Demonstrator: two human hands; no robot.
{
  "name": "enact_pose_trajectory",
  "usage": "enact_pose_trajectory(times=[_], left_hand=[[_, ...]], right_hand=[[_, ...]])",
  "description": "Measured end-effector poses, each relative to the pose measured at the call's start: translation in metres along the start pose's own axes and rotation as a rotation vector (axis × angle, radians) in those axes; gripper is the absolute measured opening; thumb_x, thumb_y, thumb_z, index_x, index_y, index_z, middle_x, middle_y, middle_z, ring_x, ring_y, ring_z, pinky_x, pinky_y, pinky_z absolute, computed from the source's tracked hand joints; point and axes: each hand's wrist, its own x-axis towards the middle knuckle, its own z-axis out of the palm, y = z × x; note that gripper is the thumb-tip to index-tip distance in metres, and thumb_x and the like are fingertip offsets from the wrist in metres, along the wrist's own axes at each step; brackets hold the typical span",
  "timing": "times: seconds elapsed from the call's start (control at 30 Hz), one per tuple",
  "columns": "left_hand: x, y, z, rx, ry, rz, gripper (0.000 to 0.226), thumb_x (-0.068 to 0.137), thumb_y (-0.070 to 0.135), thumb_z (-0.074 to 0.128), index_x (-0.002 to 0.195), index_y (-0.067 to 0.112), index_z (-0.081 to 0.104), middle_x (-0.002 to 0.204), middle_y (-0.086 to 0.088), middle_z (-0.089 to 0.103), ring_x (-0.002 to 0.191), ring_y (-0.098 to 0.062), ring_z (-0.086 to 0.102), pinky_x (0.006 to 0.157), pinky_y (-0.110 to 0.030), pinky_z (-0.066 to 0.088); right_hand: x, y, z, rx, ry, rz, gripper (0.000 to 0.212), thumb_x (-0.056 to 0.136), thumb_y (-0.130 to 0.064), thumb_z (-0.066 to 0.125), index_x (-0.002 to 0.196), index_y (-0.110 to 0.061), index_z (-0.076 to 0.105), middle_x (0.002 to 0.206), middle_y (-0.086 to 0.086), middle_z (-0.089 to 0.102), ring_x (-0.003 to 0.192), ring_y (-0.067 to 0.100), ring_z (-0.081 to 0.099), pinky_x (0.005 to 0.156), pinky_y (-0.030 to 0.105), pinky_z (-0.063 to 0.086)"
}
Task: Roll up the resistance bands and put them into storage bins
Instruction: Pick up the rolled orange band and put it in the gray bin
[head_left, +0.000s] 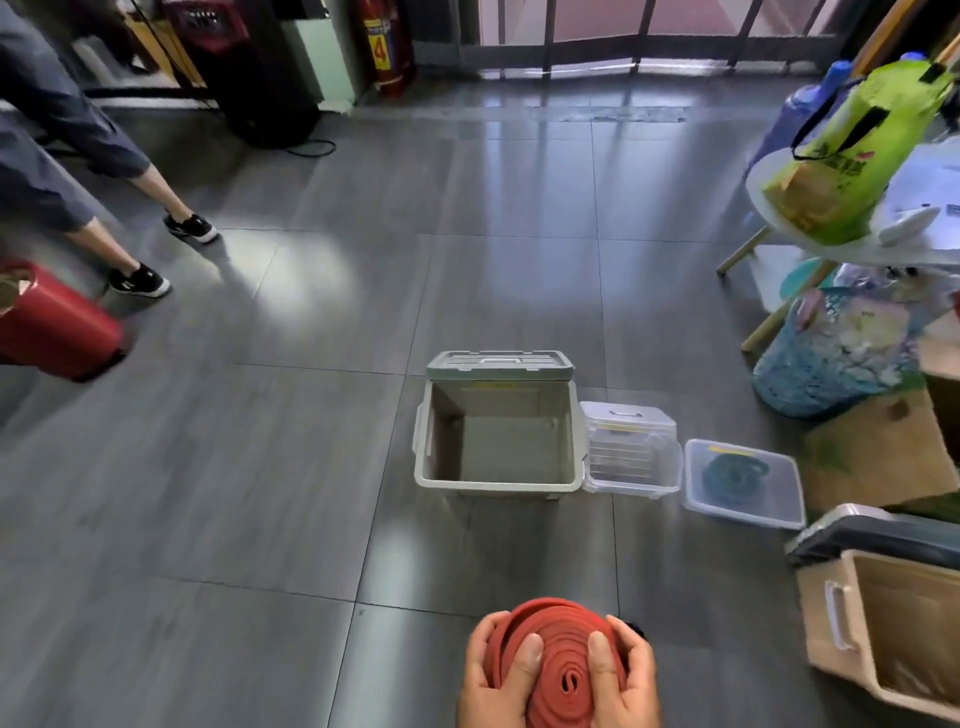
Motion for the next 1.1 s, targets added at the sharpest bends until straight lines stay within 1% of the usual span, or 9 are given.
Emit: enact_pose_trajectory(times=[0.1,0.2,0.27,0.43,0.53,0.7,0.87,0.93,1.1], left_hand=[[0.022,0.009,0.022,-0.015,0.071,-0.006,0.062,0.029,0.050,0.072,0.086,0.027,0.065,0.077,0.009,0.072,0.070,-0.009,0.067,0.078,-0.026,0.051],[0.043,0.024,0.047,-0.042,0.093,-0.051,0.047,0.049,0.034,0.083,0.090,0.020,0.063,0.077,0.001,0.073,0.067,-0.007,0.067,0.074,-0.020,0.051],[0.059,0.028,0.062,-0.071,0.081,-0.071,0.029,0.068,0.009,0.080,0.088,0.018,0.063,0.072,0.005,0.071,0.058,0.001,0.063,0.061,-0.007,0.047],[0.123,0.021,0.084,-0.095,0.134,-0.066,0.072,0.003,0.064,0.082,0.069,0.040,0.066,0.078,0.008,0.073,0.071,-0.005,0.067,0.065,-0.009,0.049],[0.170,0.012,0.080,-0.114,0.118,-0.087,0.064,0.024,0.043,0.082,0.083,0.028,0.066,0.093,-0.006,0.071,0.089,-0.022,0.066,0.075,-0.017,0.050],[0.258,-0.005,0.069,-0.027,0.075,-0.070,0.059,0.039,0.045,0.079,0.092,0.027,0.061,0.094,-0.003,0.070,0.087,-0.018,0.065,0.086,-0.031,0.050],[0.345,-0.023,0.064,-0.042,0.053,-0.021,0.052,0.053,0.042,0.086,0.094,0.025,0.059,0.097,-0.002,0.069,0.089,-0.017,0.065,0.084,-0.033,0.051],[0.376,-0.031,0.067,-0.093,0.061,-0.023,0.030,0.073,0.023,0.075,0.095,0.023,0.056,0.102,-0.005,0.066,0.093,-0.020,0.064,0.082,-0.031,0.052],[0.448,-0.050,0.080,-0.117,0.022,-0.011,0.030,0.081,0.024,0.067,0.105,0.028,0.050,0.105,-0.003,0.062,0.098,-0.020,0.062,0.082,-0.035,0.052]], right_hand=[[0.035,-0.008,0.010,-0.030,-0.039,0.000,0.060,0.036,-0.090,0.053,0.085,-0.056,0.057,0.100,0.002,0.064,0.092,0.019,0.058,0.080,0.015,0.043],[0.071,-0.024,0.013,-0.088,-0.117,0.018,0.026,0.060,-0.055,0.061,0.086,-0.050,0.058,0.106,0.009,0.061,0.100,0.025,0.056,0.081,0.015,0.041],[0.100,-0.024,0.015,-0.143,-0.137,0.012,0.027,0.075,-0.037,0.062,0.085,-0.060,0.054,0.109,0.009,0.060,0.102,0.027,0.055,0.085,0.019,0.040],[0.158,-0.011,0.048,-0.185,-0.176,0.058,0.020,0.083,-0.024,0.065,0.086,-0.041,0.055,0.113,0.012,0.058,0.098,0.026,0.056,0.073,-0.001,0.036],[0.185,0.007,0.079,-0.194,-0.214,0.069,0.026,0.085,-0.013,0.062,0.090,-0.038,0.053,0.115,0.011,0.057,0.098,0.024,0.055,0.071,-0.001,0.037],[0.230,0.048,0.140,-0.168,-0.203,0.070,0.022,0.086,-0.012,0.058,0.092,-0.033,0.053,0.110,0.009,0.057,0.104,0.026,0.055,0.076,0.007,0.041],[0.284,0.082,0.204,-0.162,-0.254,0.004,0.016,0.089,-0.015,0.055,0.104,-0.020,0.051,0.109,0.005,0.056,0.106,0.022,0.053,0.091,0.032,0.039],[0.309,0.097,0.225,-0.176,-0.286,-0.035,0.014,0.090,-0.020,0.054,0.103,-0.022,0.051,0.111,0.006,0.056,0.107,0.022,0.053,0.096,0.039,0.042],[0.378,0.130,0.270,-0.239,-0.369,-0.071,0.023,0.092,-0.027,0.051,0.110,-0.014,0.052,0.112,0.006,0.057,0.105,0.019,0.054,0.095,0.036,0.043]])
